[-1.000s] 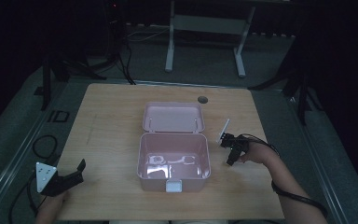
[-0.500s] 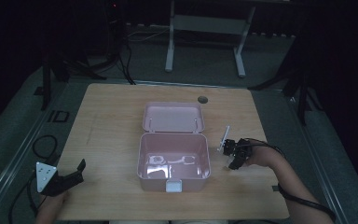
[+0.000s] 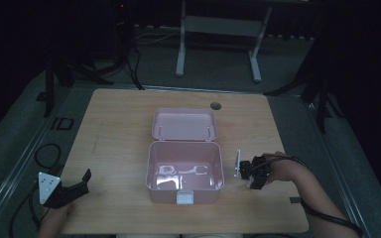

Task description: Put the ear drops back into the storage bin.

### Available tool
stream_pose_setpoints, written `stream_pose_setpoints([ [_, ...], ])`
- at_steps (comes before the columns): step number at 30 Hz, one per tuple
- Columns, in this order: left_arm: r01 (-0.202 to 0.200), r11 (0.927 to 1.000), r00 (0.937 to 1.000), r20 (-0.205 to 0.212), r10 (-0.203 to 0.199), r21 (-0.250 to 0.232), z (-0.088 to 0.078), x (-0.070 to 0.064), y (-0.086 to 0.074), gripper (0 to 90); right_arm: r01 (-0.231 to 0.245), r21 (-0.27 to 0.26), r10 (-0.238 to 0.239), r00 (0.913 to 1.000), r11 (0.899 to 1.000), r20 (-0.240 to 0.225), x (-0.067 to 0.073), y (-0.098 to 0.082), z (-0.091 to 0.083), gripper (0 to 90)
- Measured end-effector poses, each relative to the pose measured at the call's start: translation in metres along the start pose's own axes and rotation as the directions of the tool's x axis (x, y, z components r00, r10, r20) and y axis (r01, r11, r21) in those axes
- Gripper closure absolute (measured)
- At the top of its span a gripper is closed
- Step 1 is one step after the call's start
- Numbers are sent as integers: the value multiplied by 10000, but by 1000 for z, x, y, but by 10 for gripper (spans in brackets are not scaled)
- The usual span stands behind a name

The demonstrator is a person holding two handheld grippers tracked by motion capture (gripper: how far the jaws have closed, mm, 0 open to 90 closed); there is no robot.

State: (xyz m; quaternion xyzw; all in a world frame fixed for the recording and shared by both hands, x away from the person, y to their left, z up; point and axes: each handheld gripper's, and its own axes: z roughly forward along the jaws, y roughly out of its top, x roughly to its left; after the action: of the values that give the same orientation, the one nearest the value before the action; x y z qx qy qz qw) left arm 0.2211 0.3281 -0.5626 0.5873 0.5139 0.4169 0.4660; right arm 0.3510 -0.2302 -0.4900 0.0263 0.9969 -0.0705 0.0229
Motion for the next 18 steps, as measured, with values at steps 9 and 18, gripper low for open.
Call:
stream_pose_setpoints([
  [9, 38, 10000, 10000, -7, -38, 14, 0, 0, 0, 4, 914, 82, -916, 9951, 9958, 361, 10, 3, -7, 596],
  [18, 27, 10000, 10000, -14, -27, 9, 0, 0, 0, 4, 835, 72, -835, 9965, 9965, 34, 14, 6, -19, 596],
])
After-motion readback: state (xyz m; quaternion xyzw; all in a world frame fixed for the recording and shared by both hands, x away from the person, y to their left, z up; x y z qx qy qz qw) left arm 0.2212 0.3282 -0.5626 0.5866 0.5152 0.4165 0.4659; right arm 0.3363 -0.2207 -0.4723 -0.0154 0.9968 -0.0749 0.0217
